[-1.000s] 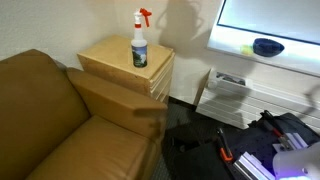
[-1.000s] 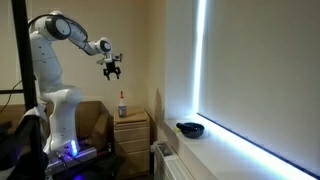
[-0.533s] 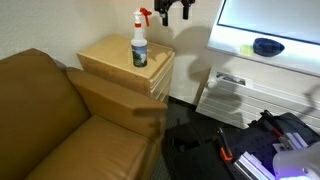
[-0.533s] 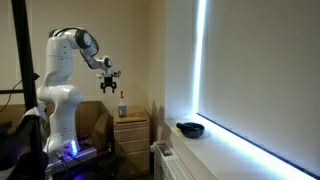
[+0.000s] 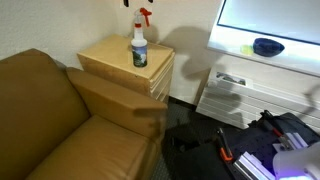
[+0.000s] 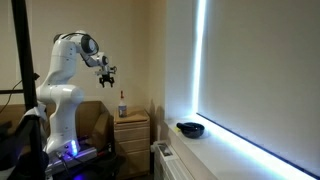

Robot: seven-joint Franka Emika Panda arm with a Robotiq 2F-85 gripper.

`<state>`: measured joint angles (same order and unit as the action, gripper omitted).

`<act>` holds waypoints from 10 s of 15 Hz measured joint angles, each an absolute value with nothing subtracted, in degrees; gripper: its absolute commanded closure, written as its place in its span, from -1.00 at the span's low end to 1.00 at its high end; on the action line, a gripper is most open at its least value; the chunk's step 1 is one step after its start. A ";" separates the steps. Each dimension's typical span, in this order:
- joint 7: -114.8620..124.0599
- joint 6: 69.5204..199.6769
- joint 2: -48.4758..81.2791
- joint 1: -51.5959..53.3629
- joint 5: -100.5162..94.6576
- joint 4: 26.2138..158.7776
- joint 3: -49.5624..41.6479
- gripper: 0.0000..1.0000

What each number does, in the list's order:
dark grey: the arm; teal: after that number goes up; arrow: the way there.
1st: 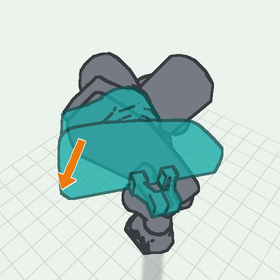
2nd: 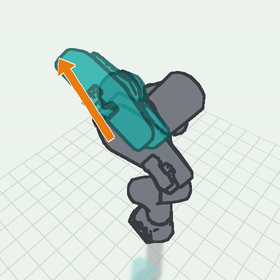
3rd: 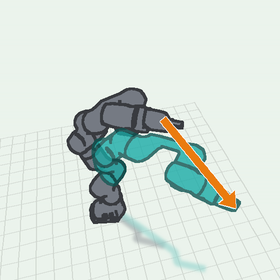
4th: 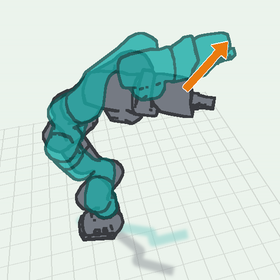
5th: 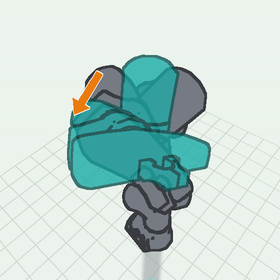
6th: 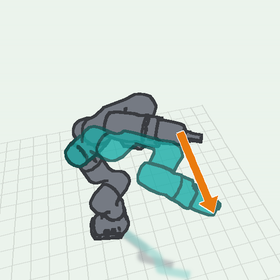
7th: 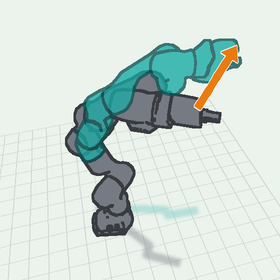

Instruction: Move the spray bottle to the right side of the nightstand

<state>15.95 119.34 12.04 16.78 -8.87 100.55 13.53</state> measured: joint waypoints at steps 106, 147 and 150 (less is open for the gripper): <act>32.72 96.17 43.79 8.81 10.45 43.31 4.76 -1.00; -4.70 100.43 50.30 11.57 3.06 49.61 8.78 -1.00; -4.57 99.49 50.61 11.57 3.06 49.62 8.78 -1.00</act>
<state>-4.57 99.49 50.61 11.57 3.06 49.62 8.78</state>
